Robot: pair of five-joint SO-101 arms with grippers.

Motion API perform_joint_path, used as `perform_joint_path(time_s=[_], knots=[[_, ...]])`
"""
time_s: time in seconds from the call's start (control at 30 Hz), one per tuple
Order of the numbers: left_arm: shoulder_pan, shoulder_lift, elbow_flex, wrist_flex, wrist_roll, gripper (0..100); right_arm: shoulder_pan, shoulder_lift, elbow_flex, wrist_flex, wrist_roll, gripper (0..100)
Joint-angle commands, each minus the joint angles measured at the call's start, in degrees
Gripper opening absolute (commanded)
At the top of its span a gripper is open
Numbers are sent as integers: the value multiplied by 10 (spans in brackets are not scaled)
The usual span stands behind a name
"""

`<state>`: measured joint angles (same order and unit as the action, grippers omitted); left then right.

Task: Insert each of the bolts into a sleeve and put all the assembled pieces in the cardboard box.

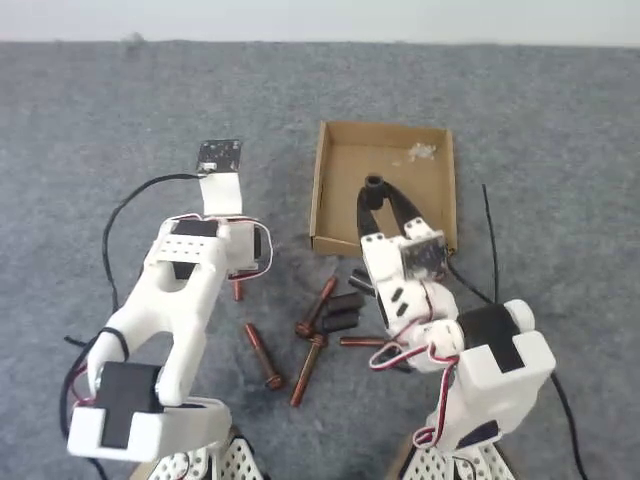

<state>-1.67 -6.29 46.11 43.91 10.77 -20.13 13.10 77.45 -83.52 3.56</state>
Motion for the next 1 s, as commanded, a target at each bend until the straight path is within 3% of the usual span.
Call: perform_joint_path(time_s=[0.0, 0.23, 0.97], knots=[[-1, -35, -3, -11, -4, 11, 2, -4, 47, -80, -5, 6], [-1, -35, -1, -11, -4, 11, -44, -4, 163, -167, -6, 6], [-1, -36, 12, -46, -1, 12, -141, 1, 163, -125, -86, 6]])
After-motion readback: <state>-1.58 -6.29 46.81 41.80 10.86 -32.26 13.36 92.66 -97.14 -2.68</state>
